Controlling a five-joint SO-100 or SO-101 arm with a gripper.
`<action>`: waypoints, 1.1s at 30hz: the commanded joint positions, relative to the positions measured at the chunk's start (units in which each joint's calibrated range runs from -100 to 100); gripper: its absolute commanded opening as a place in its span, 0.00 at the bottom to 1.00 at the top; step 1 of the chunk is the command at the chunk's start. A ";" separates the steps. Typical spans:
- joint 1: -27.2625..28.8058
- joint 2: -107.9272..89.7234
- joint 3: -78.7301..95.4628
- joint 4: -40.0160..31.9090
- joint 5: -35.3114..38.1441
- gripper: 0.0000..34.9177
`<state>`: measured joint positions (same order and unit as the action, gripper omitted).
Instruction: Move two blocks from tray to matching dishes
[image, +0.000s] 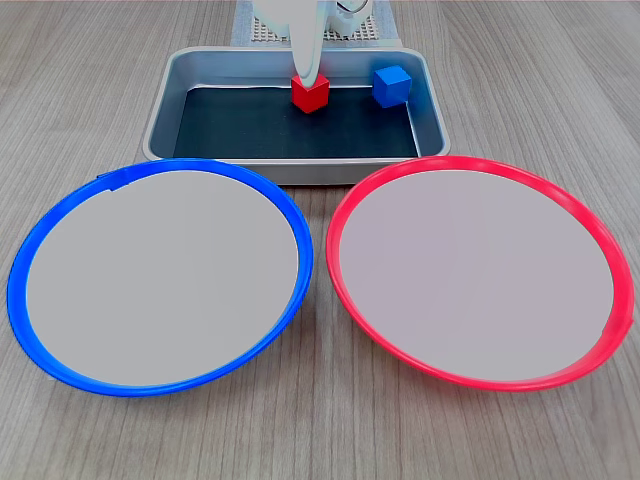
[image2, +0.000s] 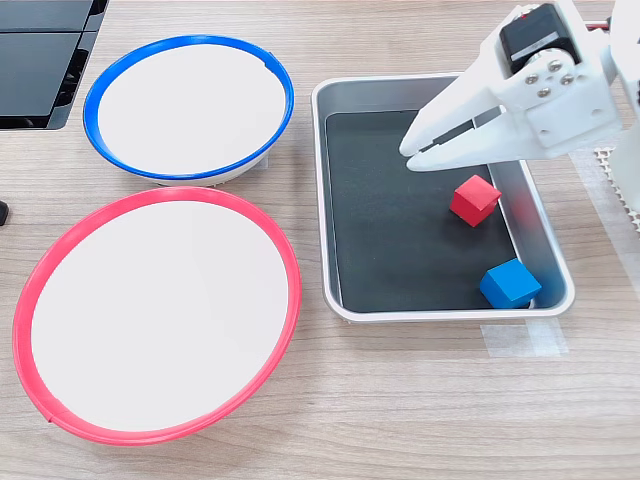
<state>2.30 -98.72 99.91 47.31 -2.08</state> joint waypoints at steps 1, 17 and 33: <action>-1.88 0.26 0.09 0.03 -0.34 0.01; 4.43 40.85 -29.95 21.49 27.69 0.42; 4.05 48.36 -20.76 9.27 34.43 0.49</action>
<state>7.35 -50.98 78.31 58.56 31.82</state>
